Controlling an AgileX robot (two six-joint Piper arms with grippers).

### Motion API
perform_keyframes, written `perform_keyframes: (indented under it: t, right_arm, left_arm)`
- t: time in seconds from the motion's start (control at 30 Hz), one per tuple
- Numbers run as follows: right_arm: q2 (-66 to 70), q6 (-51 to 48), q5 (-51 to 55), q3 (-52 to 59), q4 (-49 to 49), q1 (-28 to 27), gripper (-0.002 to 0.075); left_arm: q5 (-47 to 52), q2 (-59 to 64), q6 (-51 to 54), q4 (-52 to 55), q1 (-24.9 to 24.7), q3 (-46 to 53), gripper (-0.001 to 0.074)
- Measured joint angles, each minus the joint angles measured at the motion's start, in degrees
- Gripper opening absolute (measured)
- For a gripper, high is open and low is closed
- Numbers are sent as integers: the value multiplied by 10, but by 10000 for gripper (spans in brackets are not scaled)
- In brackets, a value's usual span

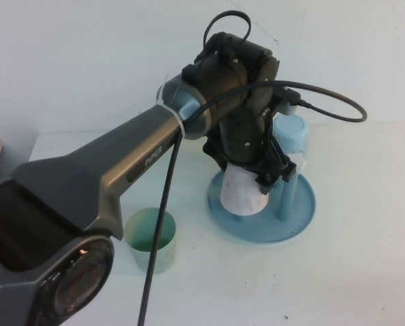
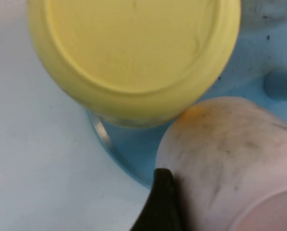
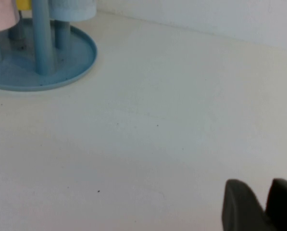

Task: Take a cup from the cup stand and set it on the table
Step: Pick up the cup from the rack, then hand over the cup

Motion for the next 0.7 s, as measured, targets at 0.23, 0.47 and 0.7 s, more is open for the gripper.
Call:
perform_keyframes:
  t: [0.23, 0.47, 0.7]
  right_arm:
    - [0, 0, 0, 0, 0, 0, 127]
    - [0, 0, 0, 0, 0, 0, 127]
    - [0, 0, 0, 0, -14, 0, 127]
  left_arm:
    - [16, -10, -1, 2, 0, -73, 582]
    - [18, -71, -4, -13, -6, -151, 582]
    - [25, -123, -4, -69, -7, -162, 582]
